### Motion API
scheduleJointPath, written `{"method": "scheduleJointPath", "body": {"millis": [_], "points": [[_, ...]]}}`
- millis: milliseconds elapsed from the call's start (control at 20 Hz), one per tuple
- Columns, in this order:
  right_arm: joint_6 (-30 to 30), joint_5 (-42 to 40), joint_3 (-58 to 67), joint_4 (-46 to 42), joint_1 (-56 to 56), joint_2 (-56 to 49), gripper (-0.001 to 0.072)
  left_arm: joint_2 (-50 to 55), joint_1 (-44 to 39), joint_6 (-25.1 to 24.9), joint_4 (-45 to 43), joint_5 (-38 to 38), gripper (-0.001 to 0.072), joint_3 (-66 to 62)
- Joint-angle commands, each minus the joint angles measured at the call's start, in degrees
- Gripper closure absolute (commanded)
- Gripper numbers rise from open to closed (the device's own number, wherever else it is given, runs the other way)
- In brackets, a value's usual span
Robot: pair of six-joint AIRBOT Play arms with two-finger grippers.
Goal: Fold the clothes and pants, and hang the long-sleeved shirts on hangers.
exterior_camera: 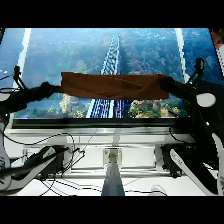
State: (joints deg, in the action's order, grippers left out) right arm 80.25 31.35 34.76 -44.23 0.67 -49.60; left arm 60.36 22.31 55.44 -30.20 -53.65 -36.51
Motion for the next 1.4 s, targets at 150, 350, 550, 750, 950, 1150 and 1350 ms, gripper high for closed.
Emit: {"method": "scheduleJointPath", "body": {"millis": [150,350,550,750,950,1150,1350], "points": [[5.2,-10.5,9.9,0.8,-2.7,-18.1,0.0694,15.0,-8.4,0.8,4.2,13.7,0.0689,-11.9],[5.3,-17.6,13.3,0.8,-2.7,-22.7,0.0693,23.2,-10.5,0.7,9.2,14.4,0.0686,-17.0],[5.2,-17.1,13.3,0.3,-2.7,-25.1,0.0035,27.2,-11.4,0.7,12.9,15.1,-0.0008,-17.6],[5.2,-14.1,13.3,-3.2,-1.9,-25.2,0.0021,26.2,-8.7,-4.1,12.2,13.8,0.0006,-17.7],[5.2,-8.9,13.3,-3.2,1.5,-25.2,0.0022,25.9,-3.3,-3.2,-0.7,9.7,0.0175,-19.0],[5.2,-6.7,13.3,-4.7,2.9,-25.2,0.0022,29.1,-1.1,2.5,-15.7,-3.0,0.0200,-25.0],[5.2,-4.5,13.3,-4.7,2.8,-25.2,0.0022,36.5,-1.7,3.1,-10.2,-11.1,0.0197,-30.9]]}}
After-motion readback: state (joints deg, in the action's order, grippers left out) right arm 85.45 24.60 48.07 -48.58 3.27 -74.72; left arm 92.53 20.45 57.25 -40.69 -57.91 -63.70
